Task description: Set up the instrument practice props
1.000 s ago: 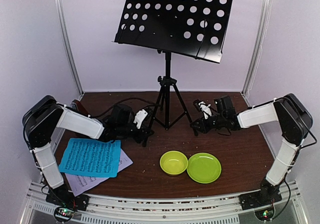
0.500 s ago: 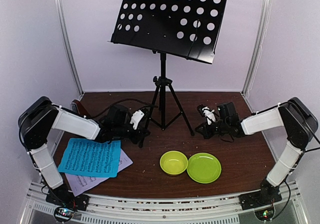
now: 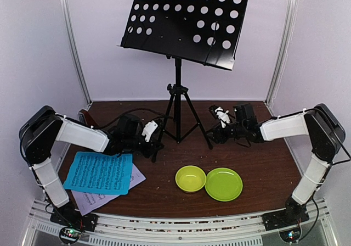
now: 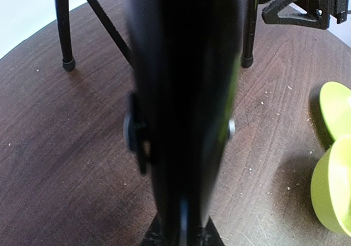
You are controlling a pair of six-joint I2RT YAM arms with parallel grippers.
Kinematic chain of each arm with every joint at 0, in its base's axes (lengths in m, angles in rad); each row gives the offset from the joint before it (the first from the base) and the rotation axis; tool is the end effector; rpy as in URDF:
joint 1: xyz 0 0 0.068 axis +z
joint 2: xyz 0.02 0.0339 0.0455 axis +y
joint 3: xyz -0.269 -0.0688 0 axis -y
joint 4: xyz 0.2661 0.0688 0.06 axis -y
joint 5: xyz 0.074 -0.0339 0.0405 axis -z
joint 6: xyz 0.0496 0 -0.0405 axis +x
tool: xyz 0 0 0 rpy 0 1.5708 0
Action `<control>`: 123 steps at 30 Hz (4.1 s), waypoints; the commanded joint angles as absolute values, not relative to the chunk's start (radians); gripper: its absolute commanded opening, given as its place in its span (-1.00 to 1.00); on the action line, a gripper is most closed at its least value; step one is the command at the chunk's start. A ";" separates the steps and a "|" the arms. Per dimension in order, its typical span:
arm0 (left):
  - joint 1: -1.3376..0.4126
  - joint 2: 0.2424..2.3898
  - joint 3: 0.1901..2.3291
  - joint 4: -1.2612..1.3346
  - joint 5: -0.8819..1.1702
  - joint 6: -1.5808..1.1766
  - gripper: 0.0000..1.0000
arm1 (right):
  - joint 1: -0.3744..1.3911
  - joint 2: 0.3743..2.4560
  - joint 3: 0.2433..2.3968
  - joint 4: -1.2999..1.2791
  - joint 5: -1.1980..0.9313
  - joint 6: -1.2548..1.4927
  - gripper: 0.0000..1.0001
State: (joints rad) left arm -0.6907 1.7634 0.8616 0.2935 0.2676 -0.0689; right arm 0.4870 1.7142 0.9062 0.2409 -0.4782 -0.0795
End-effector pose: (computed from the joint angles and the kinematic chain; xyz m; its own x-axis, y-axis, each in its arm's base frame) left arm 0.2873 -0.2545 0.1364 -0.4933 0.3216 -0.8083 0.7495 0.6288 -0.2072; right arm 0.3298 0.2005 0.1654 -0.4130 -0.2985 -0.8604 -0.7938 0.5811 0.1794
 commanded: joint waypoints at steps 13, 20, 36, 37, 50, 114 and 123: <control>-0.681 1.745 0.919 0.248 0.275 -0.066 -0.90 | 0.534 1.845 1.064 0.181 -0.521 -0.170 -0.33; -0.678 1.724 0.900 0.227 0.236 -0.055 -0.95 | 0.534 1.804 1.017 0.180 -0.458 -0.163 -0.96; -0.612 1.589 0.675 0.277 0.168 -0.110 -1.00 | 0.520 1.646 0.869 0.063 -0.264 -0.059 -1.00; -0.612 1.580 0.657 0.284 0.164 -0.116 -1.00 | 0.519 1.634 0.860 0.062 -0.259 -0.047 -1.00; -0.611 1.698 0.657 0.412 0.192 -0.161 -1.00 | 0.521 1.747 0.977 0.085 -0.202 -0.019 -1.00; -0.610 1.690 0.914 0.361 0.352 0.359 0.15 | 0.504 1.588 0.948 0.111 -0.177 -0.055 0.56; -0.571 1.878 1.124 0.453 0.408 0.621 0.14 | 0.486 1.622 0.961 0.122 -0.226 -0.044 0.46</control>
State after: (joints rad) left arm -0.5892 1.8088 1.0313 0.3943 0.3717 0.4747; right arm 0.4992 1.6093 0.9619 0.0998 -0.2062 -0.0673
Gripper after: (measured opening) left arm 0.574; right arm 0.735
